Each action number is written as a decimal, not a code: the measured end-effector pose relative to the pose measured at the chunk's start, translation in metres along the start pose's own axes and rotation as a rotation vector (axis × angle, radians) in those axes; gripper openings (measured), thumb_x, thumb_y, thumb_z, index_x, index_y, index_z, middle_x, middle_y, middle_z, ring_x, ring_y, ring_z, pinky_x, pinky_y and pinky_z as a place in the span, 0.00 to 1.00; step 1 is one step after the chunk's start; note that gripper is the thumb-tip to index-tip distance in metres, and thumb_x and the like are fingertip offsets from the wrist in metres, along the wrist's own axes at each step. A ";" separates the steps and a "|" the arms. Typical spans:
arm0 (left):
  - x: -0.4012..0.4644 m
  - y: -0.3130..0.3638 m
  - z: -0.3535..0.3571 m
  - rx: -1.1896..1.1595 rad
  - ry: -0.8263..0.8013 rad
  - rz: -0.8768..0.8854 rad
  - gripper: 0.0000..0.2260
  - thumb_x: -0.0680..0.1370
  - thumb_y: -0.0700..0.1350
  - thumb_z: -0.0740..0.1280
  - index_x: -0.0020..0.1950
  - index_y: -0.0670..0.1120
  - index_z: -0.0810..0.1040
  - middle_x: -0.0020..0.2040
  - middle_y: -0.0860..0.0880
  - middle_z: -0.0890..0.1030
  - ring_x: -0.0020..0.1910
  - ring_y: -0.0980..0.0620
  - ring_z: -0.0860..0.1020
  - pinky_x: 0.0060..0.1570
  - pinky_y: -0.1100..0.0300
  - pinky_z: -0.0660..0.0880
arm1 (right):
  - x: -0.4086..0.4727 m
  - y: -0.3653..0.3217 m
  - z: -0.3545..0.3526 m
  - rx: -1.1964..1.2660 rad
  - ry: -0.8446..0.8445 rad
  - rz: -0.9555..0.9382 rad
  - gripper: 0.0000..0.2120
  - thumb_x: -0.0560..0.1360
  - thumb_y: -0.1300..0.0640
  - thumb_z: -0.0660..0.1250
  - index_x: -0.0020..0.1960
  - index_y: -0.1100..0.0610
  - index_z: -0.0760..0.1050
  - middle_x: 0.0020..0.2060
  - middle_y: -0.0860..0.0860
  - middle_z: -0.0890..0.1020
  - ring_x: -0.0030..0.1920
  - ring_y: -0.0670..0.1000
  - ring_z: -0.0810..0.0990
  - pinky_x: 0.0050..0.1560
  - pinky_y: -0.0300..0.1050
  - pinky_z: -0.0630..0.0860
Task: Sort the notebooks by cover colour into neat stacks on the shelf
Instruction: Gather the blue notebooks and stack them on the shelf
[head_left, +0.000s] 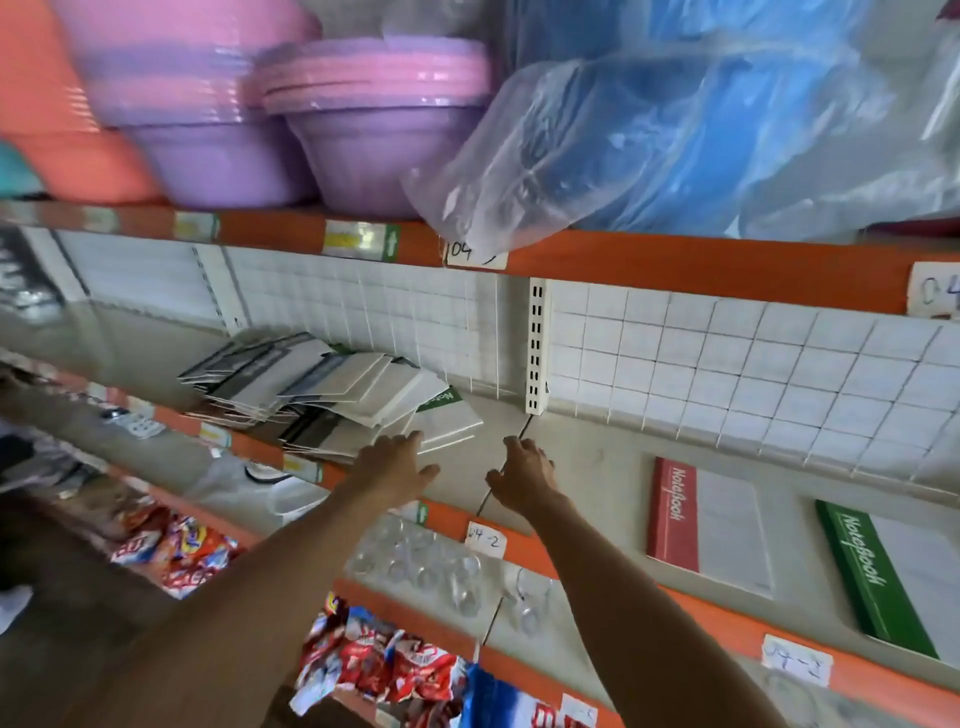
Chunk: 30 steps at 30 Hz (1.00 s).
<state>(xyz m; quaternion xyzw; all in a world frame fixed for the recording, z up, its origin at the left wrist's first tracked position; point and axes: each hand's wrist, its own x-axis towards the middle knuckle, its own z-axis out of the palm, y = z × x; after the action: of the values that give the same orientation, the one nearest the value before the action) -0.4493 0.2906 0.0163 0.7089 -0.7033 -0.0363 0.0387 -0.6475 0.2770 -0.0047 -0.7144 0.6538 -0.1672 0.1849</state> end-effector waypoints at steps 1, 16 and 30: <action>0.010 -0.014 -0.005 0.026 -0.006 0.006 0.28 0.79 0.62 0.61 0.74 0.48 0.65 0.68 0.44 0.75 0.66 0.42 0.72 0.63 0.49 0.71 | 0.014 -0.012 0.007 0.022 0.007 0.002 0.26 0.76 0.51 0.66 0.71 0.58 0.66 0.67 0.58 0.72 0.66 0.60 0.71 0.66 0.50 0.67; 0.119 -0.180 -0.032 -0.072 0.065 -0.043 0.20 0.80 0.59 0.61 0.66 0.47 0.72 0.65 0.46 0.76 0.64 0.44 0.73 0.58 0.51 0.73 | 0.135 -0.162 0.080 -0.011 -0.021 -0.121 0.26 0.79 0.46 0.63 0.72 0.57 0.65 0.67 0.58 0.72 0.67 0.61 0.71 0.66 0.53 0.68; 0.191 -0.254 -0.011 -0.132 -0.149 0.034 0.30 0.75 0.72 0.44 0.67 0.58 0.69 0.72 0.50 0.68 0.71 0.39 0.63 0.69 0.38 0.58 | 0.160 -0.231 0.121 -0.155 -0.137 -0.021 0.23 0.83 0.42 0.53 0.74 0.47 0.67 0.73 0.52 0.68 0.72 0.60 0.66 0.71 0.59 0.62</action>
<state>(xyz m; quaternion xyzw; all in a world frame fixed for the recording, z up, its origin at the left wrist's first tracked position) -0.1936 0.1014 0.0012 0.6882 -0.7122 -0.1344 0.0335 -0.3732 0.1405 0.0009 -0.7432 0.6429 -0.0688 0.1719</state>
